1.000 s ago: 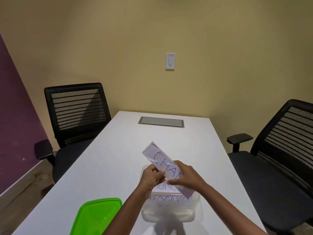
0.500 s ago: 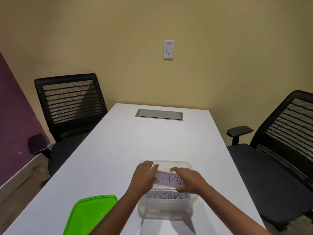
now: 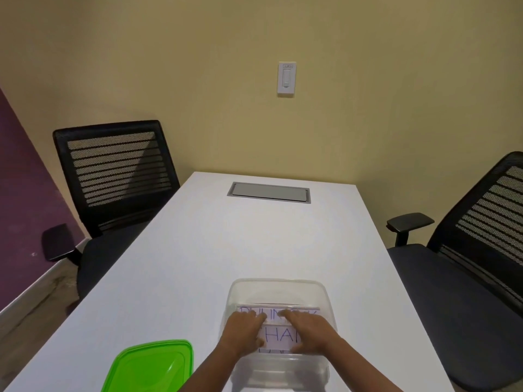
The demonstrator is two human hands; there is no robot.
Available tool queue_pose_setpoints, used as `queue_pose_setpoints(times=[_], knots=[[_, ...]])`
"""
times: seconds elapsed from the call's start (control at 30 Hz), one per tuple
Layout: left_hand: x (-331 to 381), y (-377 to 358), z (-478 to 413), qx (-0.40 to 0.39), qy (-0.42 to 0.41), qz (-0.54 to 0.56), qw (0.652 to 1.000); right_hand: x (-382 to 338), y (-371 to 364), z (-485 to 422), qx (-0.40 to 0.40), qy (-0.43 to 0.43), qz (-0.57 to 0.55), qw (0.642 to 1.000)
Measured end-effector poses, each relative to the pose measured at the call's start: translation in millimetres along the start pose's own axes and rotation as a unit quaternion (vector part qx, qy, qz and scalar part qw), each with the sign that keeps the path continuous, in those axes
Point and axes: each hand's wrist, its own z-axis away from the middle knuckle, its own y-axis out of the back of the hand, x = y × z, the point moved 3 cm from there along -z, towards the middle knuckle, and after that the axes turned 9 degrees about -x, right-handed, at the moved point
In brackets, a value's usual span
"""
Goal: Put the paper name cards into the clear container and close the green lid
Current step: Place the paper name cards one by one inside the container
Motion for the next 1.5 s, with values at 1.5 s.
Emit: queue_pose_setpoints(times=[1.5], knots=[[-25,-17,98,0.316,0.087,0.195,0.924,-61,12,50,0.351,0.016,-0.315,0.881]])
